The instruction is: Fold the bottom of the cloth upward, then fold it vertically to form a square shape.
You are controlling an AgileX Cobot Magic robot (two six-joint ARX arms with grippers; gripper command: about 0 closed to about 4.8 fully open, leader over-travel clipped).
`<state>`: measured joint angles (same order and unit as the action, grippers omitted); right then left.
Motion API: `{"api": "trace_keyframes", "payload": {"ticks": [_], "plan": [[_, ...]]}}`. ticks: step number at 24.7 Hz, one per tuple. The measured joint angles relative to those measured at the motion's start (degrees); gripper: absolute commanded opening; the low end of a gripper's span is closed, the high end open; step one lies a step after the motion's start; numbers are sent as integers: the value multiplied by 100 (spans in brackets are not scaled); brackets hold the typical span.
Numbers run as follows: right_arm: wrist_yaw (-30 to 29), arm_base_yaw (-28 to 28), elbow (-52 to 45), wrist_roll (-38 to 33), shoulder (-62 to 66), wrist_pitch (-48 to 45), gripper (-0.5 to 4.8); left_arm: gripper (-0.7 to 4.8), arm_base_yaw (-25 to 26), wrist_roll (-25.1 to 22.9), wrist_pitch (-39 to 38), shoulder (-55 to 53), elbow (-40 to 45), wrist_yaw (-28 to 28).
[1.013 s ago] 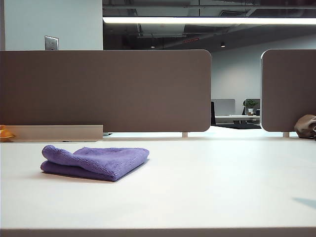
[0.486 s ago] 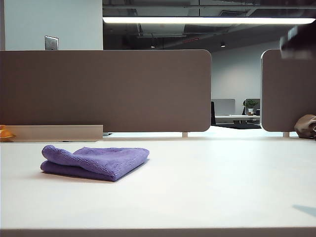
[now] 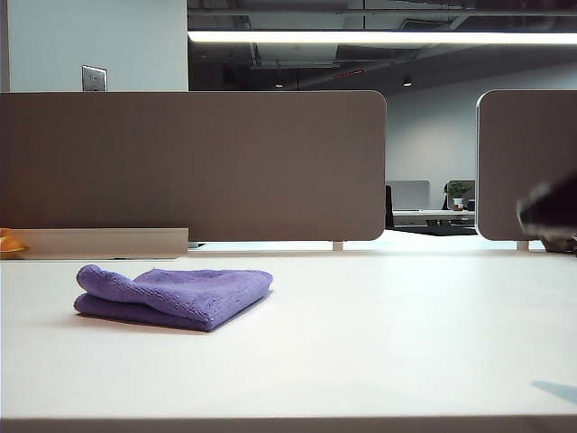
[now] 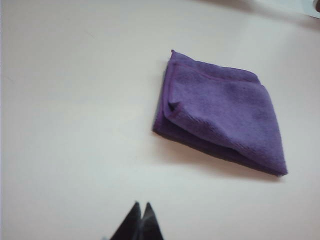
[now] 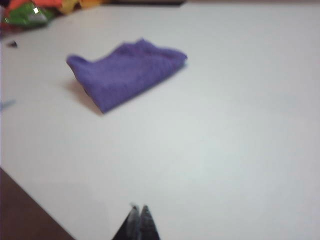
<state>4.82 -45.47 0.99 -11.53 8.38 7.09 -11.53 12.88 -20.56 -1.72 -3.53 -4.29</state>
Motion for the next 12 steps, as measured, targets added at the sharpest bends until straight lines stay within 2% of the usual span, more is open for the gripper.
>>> {"api": "trace_keyframes", "payload": {"ticks": [5, 12], "plan": [[234, 2, -48, 59, -2, 140, -5, -5, 0, -153, 4, 7, 2, 428], [407, 7, -48, 258, 0, 313, 4, -5, 0, -153, 4, 7, 2, 494]]}}
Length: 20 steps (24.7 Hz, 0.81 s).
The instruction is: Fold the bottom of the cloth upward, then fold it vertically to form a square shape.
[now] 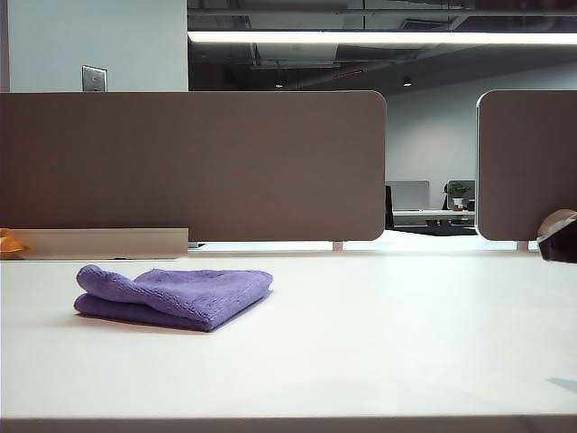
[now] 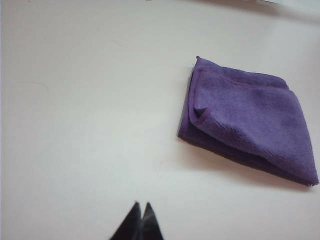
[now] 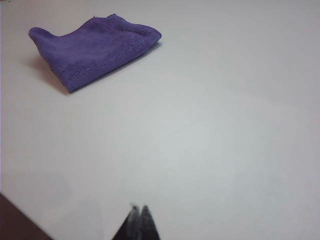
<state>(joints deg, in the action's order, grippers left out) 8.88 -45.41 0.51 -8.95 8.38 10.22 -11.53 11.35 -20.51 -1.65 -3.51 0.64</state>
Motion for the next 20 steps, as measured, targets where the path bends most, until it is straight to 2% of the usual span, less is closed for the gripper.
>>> {"api": "trace_keyframes", "payload": {"ticks": [20], "plan": [[-15, 74, 0, 2, -210, -2, 4, -5, 0, 0, 13, 59, 4, 0]]}}
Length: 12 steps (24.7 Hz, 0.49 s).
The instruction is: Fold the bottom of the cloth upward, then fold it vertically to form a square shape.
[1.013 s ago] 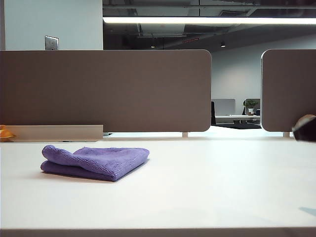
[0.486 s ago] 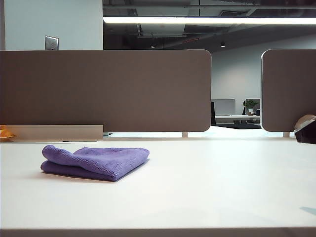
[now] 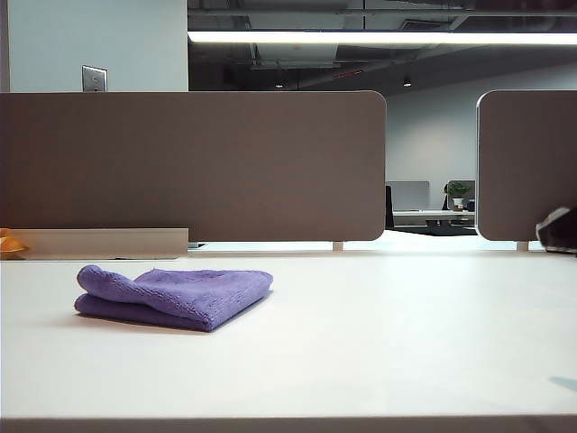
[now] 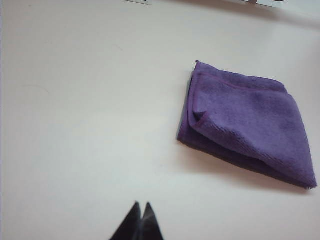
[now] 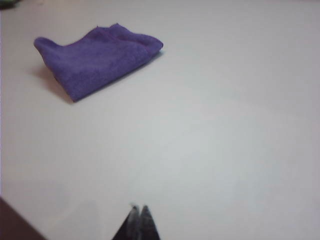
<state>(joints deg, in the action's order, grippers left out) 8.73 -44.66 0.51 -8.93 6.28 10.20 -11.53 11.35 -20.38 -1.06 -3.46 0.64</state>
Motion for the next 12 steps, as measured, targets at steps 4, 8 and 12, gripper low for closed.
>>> {"api": "trace_keyframes", "payload": {"ticks": [4, 8, 12], "plan": [[4, 553, -7, 0, -271, -17, 4, -5, 212, 2, -2, 57, 0, -4], [4, 1261, -7, 0, -352, -28, 4, -5, 516, 0, 2, 70, 0, -20], [33, 2765, -7, -2, -433, -37, 4, -5, 977, 2, 2, 76, 0, -39]]}}
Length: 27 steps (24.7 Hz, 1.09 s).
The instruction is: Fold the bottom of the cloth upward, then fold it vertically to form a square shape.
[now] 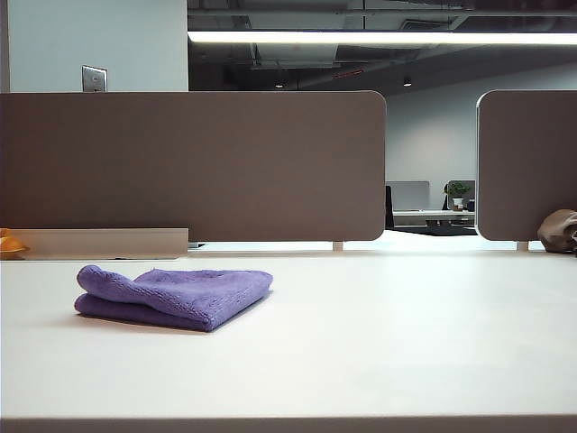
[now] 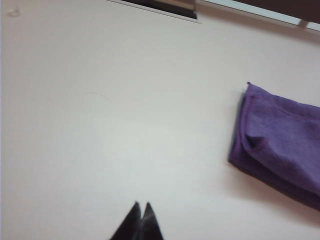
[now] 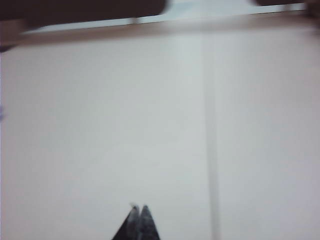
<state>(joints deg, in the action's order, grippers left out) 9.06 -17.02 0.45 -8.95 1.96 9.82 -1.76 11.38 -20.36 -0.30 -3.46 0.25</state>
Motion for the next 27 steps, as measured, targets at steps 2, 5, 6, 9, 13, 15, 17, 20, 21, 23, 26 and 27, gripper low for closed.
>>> {"api": "trace_keyframes", "payload": {"ticks": [2, 5, 6, 9, 13, 15, 17, 20, 21, 23, 26, 27], "plan": [[-28, 632, 0, 2, -125, 13, 4, -5, 197, 0, 2, 0, 0, -4], [37, 1250, 0, 4, -184, -83, 4, -5, 310, 0, 4, 0, 2, -2], [39, 1307, 0, 2, -181, -76, 4, -5, 308, 0, 4, 0, 2, -4], [22, 1421, 0, 2, -184, -81, 4, -5, 310, 0, 15, 0, 4, -7], [13, 1405, 0, 4, -184, -83, 4, -5, 382, 0, 24, 2, 7, -17], [13, 1403, 0, 2, -184, -83, 4, -5, 378, 0, 48, 2, 13, -9], [13, 1403, 0, 2, -184, -83, 4, -5, 374, 0, 68, 2, 15, -17], [13, 1403, 0, 4, -184, -83, 4, -5, 374, -2, 68, 2, 15, -17], [13, 1403, 0, 4, -184, -83, 4, -5, 374, 0, 68, 2, 15, -17], [13, 1403, 0, 2, -184, -83, 4, -5, 374, 0, 70, 2, 15, -17], [13, 1403, 0, 4, -184, -81, 4, -5, 374, 0, 70, 2, 15, -17], [13, 1403, 0, 2, -184, -83, 4, -5, 374, 0, 70, 2, 15, -17]]}}
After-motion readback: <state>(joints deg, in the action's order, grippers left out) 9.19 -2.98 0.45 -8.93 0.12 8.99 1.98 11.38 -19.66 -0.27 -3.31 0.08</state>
